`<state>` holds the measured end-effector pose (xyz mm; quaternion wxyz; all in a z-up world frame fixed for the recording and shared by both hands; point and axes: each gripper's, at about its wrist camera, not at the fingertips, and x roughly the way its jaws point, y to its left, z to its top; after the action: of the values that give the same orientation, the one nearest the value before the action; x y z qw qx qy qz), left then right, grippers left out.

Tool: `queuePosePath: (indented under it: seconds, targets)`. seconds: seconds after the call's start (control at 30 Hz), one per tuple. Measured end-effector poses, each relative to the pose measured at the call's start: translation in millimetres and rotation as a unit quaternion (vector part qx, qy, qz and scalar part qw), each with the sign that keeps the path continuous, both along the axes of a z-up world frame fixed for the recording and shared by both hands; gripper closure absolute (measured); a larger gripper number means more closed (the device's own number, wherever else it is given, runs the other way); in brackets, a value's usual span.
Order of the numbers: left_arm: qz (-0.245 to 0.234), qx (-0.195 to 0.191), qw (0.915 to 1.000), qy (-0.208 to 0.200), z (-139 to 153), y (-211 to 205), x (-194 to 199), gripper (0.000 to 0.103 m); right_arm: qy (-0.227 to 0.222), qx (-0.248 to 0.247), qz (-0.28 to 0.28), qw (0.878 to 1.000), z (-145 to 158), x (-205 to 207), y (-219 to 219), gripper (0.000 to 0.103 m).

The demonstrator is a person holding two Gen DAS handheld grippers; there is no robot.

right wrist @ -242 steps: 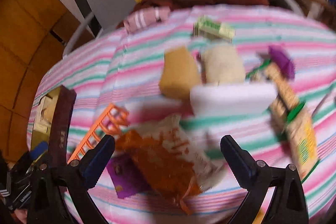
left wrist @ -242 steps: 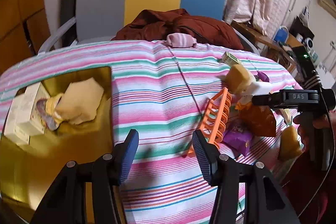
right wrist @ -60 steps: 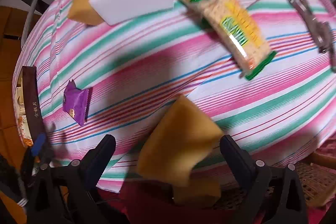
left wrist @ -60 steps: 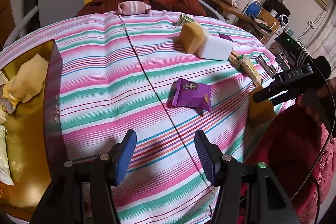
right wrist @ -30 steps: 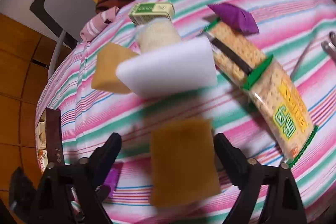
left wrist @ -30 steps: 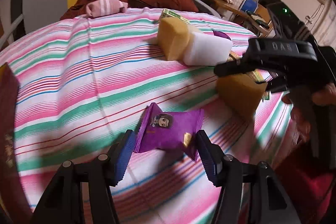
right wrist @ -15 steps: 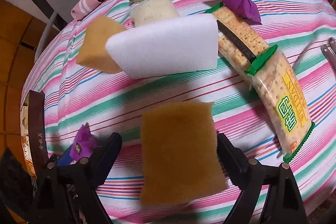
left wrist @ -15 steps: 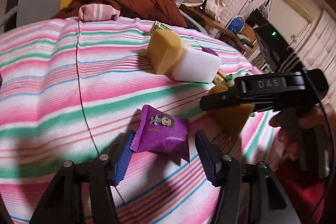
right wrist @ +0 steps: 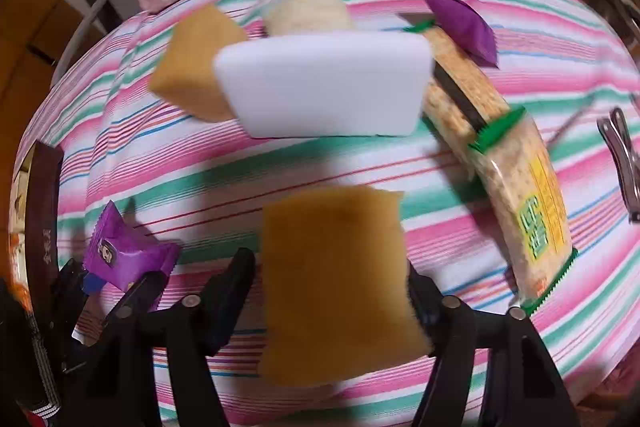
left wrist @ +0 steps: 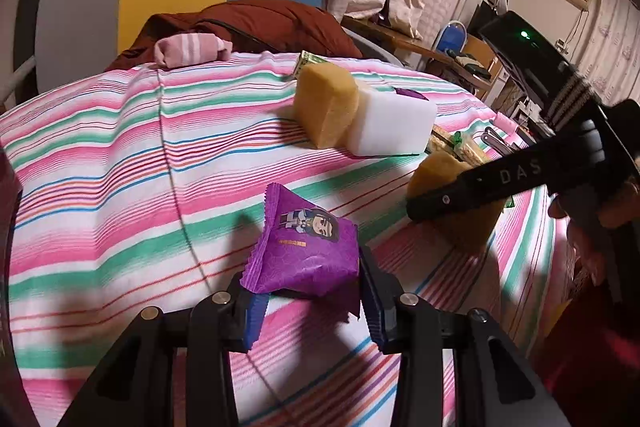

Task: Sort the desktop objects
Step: 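Grasp the purple snack packet with the left tool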

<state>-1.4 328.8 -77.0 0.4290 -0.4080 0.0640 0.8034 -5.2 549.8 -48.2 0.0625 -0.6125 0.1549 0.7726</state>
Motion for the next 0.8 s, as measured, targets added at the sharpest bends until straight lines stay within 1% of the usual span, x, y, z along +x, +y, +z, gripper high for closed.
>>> queuePosePath:
  seconds: [0.07, 0.13, 0.23, 0.3, 0.33, 0.4, 0.5, 0.6, 0.67, 0.73, 0.8]
  targets:
    - [0.004, 0.015, 0.9999, -0.005, 0.5, -7.8, 1.6, 0.062, 0.013, -0.01, 0.008, 1.0, 4.4, 1.4, -1.8, 0.044]
    - [0.01, 0.03, 0.9994, -0.012, 0.4, -17.9, 2.4, 0.062, 0.022, -0.019, 0.013, 1.0, 7.9, 2.4, -3.4, 0.044]
    - [0.022, 0.041, 0.9988, -0.014, 1.0, -26.6, 3.4, 0.062, 0.027, -0.022, 0.023, 0.999, 8.3, -0.1, -0.4, 0.045]
    - [0.03, 0.047, 0.9983, -0.016, 0.9, -33.1, 3.4, 0.062, 0.039, -0.032, 0.028, 0.998, 10.6, -3.4, -2.8, 0.046]
    - [0.031, 0.049, 0.9982, -0.017, 0.7, -35.4, 3.9, 0.062, 0.052, -0.036, 0.034, 0.997, 15.5, -2.4, -4.1, 0.046]
    - [0.028, 0.055, 0.9979, -0.02, 1.0, -42.0, 7.9, 0.062, 0.067, -0.036, 0.045, 0.996, 10.5, -14.9, -10.8, 0.046]
    - [0.027, 0.05, 0.9984, -0.007, 0.7, -48.5, 18.7, 0.062, 0.083, -0.035, 0.069, 0.993, 11.9, -22.8, -27.9, 0.046]
    - [0.023, 0.053, 0.9984, 0.005, 1.3, -57.6, 31.7, 0.062, 0.098, -0.034, 0.095, 0.99, 17.3, -23.0, -40.4, 0.046]
    - [0.019, 0.06, 0.998, -0.002, 1.0, -64.4, 37.9, 0.062, 0.106, -0.033, 0.108, 0.988, 17.5, -31.1, -51.5, 0.046]
    - [0.02, 0.063, 0.9978, -0.005, 2.0, -70.0, 41.9, 0.062, 0.106, -0.028, 0.109, 0.988, 20.4, -27.5, -54.4, 0.046]
    - [0.021, 0.07, 0.9972, -0.018, 3.3, -75.3, 43.4, 0.062, 0.098, -0.042, 0.101, 0.989, 18.4, -26.3, -57.7, 0.046]
